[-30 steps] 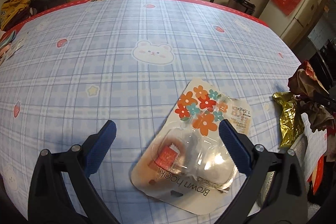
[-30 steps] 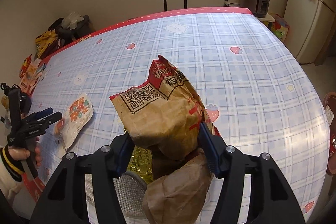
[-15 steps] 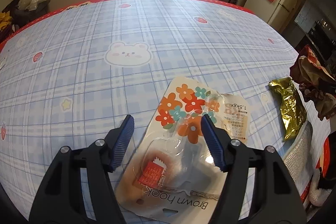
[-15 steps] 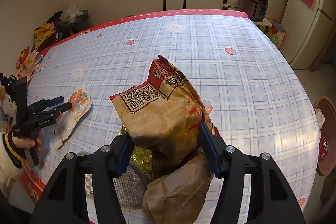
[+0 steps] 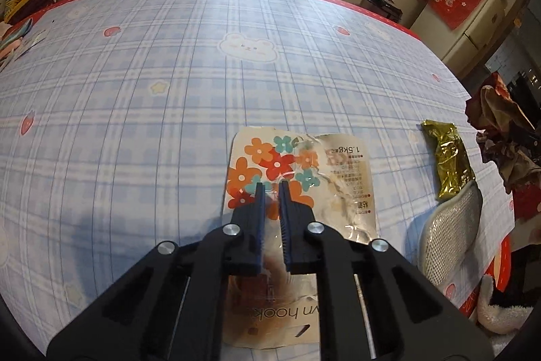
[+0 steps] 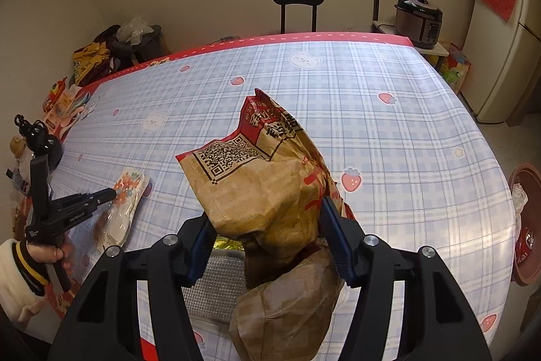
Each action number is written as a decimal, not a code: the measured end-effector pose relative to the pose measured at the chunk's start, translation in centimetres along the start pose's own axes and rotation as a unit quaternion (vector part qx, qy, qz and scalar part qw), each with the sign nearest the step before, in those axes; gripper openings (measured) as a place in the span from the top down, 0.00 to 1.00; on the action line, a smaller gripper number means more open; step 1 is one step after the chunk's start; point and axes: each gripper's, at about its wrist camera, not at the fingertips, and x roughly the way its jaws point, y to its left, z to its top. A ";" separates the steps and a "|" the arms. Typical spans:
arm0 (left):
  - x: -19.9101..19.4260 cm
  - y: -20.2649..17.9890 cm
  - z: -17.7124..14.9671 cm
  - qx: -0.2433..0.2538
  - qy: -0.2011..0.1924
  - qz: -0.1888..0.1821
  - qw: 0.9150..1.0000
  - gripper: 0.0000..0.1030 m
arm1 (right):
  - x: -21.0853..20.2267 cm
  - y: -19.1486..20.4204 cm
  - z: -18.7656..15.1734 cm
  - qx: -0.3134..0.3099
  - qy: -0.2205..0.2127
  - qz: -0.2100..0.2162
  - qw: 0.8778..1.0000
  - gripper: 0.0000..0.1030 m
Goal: Collect trash
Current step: 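Drop the paper bag into the brown bin with the right gripper while the left carries the package, then carry the Brown hook package over the brown bin and open the left gripper, then grasp the silver mesh sponge with the left gripper and lift it, then grasp the gold foil wrapper with the right gripper while the left holds the sponge, then carry the gold foil wrapper over the brown bin and open the right gripper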
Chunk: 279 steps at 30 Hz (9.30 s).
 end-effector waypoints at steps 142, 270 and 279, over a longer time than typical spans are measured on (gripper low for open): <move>-2.4 -16.2 -2.4 0.138 0.014 -0.080 0.987 0.17 | -8.2 -7.7 -3.1 0.104 -0.035 -0.017 0.994 0.05; -12.8 -17.0 0.8 -0.046 -0.165 -0.064 0.983 0.92 | -5.3 -12.5 -0.9 0.056 -0.040 -0.023 0.997 0.25; -11.1 -27.1 2.4 -0.018 -0.167 -0.081 0.982 0.92 | -9.0 -25.8 -3.4 0.116 -0.055 -0.073 0.989 0.25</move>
